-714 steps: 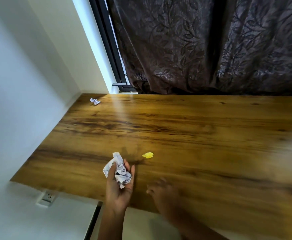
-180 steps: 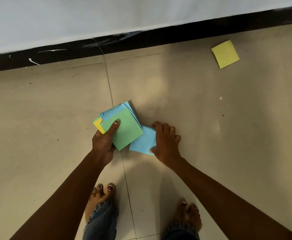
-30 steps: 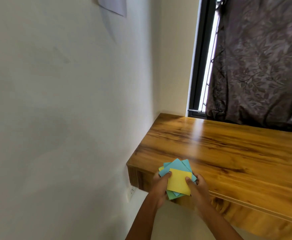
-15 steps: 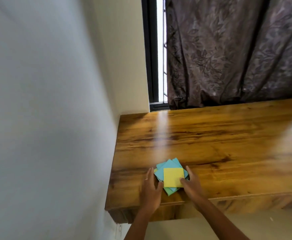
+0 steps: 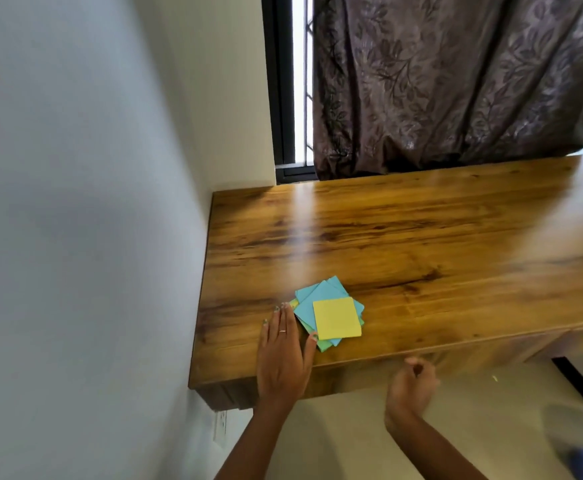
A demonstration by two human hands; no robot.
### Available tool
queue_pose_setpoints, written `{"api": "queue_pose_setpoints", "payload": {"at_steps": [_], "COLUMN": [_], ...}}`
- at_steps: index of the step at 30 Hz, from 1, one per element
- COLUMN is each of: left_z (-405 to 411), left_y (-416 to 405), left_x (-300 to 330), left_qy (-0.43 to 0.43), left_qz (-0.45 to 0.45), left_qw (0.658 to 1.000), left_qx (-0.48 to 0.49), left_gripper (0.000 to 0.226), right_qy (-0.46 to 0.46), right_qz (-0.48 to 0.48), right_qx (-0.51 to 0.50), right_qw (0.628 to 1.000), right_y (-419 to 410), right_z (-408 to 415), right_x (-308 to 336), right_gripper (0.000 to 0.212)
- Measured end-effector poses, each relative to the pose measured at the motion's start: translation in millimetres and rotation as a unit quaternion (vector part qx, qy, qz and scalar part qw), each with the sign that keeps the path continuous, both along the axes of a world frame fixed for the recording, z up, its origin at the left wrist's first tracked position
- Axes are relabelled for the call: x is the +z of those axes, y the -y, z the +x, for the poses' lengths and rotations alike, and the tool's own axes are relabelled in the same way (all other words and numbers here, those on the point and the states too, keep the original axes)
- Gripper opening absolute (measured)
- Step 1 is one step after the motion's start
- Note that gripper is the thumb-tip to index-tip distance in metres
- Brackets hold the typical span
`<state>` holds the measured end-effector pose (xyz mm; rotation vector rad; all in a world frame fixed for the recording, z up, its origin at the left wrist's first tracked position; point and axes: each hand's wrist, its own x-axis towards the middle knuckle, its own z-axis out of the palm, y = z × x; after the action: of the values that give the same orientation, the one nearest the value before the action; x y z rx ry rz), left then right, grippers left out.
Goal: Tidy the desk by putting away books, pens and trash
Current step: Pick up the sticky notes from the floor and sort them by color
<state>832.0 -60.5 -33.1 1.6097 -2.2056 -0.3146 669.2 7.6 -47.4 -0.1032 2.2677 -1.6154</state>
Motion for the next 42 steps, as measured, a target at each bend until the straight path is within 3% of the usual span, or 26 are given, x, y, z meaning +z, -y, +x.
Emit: {"api": "queue_pose_setpoints", "payload": {"at_steps": [3, 5, 7, 10, 17, 23, 28, 31, 33, 35, 36, 38, 42], "left_z": [-0.4, -0.9, -1.4, -1.0, -1.4, -0.6, 1.3, 2.0, 1.8, 1.7, 1.6, 0.7, -0.4], "left_y": [0.7, -0.9, -1.4, -2.4, -3.8, -1.1, -0.1, -0.1, -0.3, 0.3, 0.2, -2.6, -9.5], "left_x": [-4.6, -4.8, -3.1, -0.7, 1.1, -1.7, -4.0, -4.9, -5.5, -5.7, -5.8, -6.0, -6.9], "left_qy": [0.03, 0.035, 0.037, 0.032, 0.037, 0.056, 0.065, 0.073, 0.073, 0.068, 0.067, 0.07, 0.079], "left_qz": [-0.014, -0.017, -0.014, -0.004, -0.011, -0.01, -0.007, -0.005, -0.004, -0.003, -0.003, -0.006, -0.01], "left_qw": [0.999, 0.999, 0.999, 0.999, 0.999, 0.998, 0.998, 0.997, 0.997, 0.997, 0.998, 0.997, 0.997], "left_qx": [-0.005, -0.006, -0.008, -0.009, -0.009, -0.014, -0.016, -0.019, -0.021, -0.02, -0.019, -0.019, -0.017], "left_gripper": [0.074, 0.075, 0.076, 0.076, 0.074, 0.075, 0.076, 0.077, 0.076, 0.076, 0.076, 0.076, 0.075], "right_qy": [0.191, 0.34, 0.408, 0.454, 0.51, 0.546, 0.509, 0.478, 0.379, 0.267, 0.229, 0.19, 0.147], "right_qz": [0.069, 0.058, 0.045, 0.011, -0.118, -0.13, -0.062, 0.089, 0.261, 0.336, 0.33, 0.268, 0.143], "right_qx": [0.001, 0.037, 0.091, 0.126, 0.091, 0.11, 0.167, 0.288, 0.486, 0.637, 0.68, 0.733, 0.755], "right_qw": [0.979, 0.938, 0.907, 0.882, 0.847, 0.821, 0.842, 0.825, 0.743, 0.64, 0.613, 0.596, 0.623], "right_y": [-11.6, -14.3, -11.3, -3.5, -0.8, -14.3, -50.7, -78.5, -98.6, -110.7, -113.8, -116.5, -110.5], "right_z": [-1.0, -2.2, -6.6, -10.2, -9.4, -16.6, -26.5, -38.1, -41.7, -39.8, -36.5, -28.2, -3.1], "right_x": [-37.8, -45.4, -50.6, -59.1, -80.9, -95.0, -102.4, -84.9, -59.6, -32.9, -19.5, 9.7, 71.7], "right_gripper": [0.027, 0.021, 0.019, 0.025, 0.03, 0.028, 0.033, 0.022, 0.022, 0.023, 0.027, 0.032, 0.028]}}
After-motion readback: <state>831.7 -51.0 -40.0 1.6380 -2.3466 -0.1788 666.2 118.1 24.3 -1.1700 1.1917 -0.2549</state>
